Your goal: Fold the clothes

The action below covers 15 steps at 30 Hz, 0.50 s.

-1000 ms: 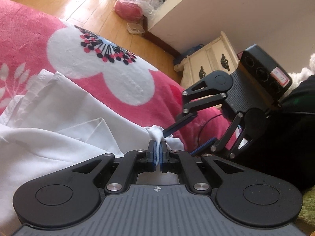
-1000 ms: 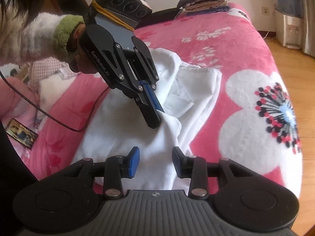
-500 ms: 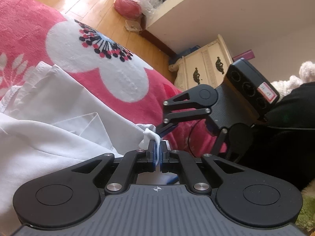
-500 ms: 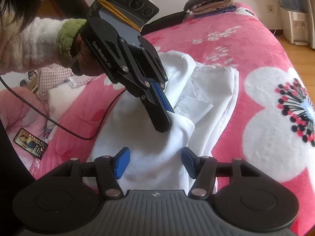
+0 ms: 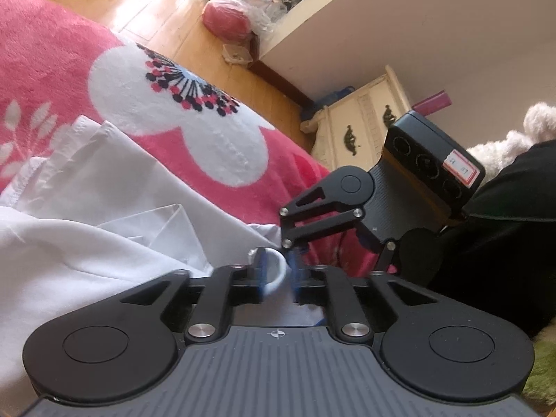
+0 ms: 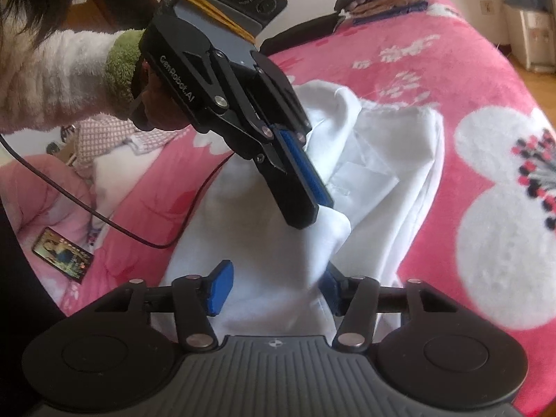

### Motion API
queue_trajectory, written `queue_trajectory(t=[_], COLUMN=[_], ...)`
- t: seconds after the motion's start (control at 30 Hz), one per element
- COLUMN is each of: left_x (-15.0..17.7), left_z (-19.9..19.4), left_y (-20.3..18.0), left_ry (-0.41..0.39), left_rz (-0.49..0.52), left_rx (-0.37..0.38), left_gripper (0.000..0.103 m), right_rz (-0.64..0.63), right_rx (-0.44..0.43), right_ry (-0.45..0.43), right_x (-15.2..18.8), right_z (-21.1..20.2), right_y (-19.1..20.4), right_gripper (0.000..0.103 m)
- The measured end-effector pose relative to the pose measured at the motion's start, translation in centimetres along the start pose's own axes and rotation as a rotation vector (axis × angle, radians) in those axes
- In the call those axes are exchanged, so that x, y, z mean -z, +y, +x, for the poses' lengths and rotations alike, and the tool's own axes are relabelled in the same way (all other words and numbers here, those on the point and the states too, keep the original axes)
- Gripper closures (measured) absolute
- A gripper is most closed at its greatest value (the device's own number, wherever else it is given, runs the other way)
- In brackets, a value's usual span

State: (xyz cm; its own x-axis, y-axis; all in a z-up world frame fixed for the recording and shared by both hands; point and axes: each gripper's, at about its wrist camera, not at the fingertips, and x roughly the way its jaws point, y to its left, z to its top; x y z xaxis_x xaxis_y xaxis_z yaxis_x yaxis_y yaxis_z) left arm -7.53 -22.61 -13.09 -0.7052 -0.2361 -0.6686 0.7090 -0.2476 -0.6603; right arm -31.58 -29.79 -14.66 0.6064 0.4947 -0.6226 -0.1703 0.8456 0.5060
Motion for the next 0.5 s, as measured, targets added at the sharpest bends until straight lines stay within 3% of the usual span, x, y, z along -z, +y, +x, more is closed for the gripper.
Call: queue_trajectory(t=[0.1, 0.17, 0.23, 0.37, 0.5], left_x=[0.1, 0.1, 0.1, 0.2, 0.2], left_z=[-0.6, -1.0, -1.0, 0.2, 1.1], left_y=[-1.4, -2.7, -3.9, -4.5, -3.9], left_ry=[-0.001, -0.001, 0.004, 0.049, 0.069], left_rz=[0.092, 0.174, 0.255, 0.335, 0.345], left_rx=[-0.051, -0.064, -0.054, -0.053, -0.044], left_gripper=[0.075, 0.064, 0.060, 0.059, 0.059], right_rz=[0.021, 0.035, 0.043, 0.045, 0.039], right_rx=[-0.020, -0.031, -0.041, -0.055, -0.069], right_ry=[0.011, 0.016, 0.015, 0.015, 0.005], right_x=[0.0, 0.0, 0.0, -0.1, -0.1], right_z=[0.2, 0.3, 0.4, 0.6, 0.5], right_y=[-0.3, -0.4, -0.5, -0.5, -0.5], right_gripper=[0.055, 0.058, 0.061, 0.063, 0.064])
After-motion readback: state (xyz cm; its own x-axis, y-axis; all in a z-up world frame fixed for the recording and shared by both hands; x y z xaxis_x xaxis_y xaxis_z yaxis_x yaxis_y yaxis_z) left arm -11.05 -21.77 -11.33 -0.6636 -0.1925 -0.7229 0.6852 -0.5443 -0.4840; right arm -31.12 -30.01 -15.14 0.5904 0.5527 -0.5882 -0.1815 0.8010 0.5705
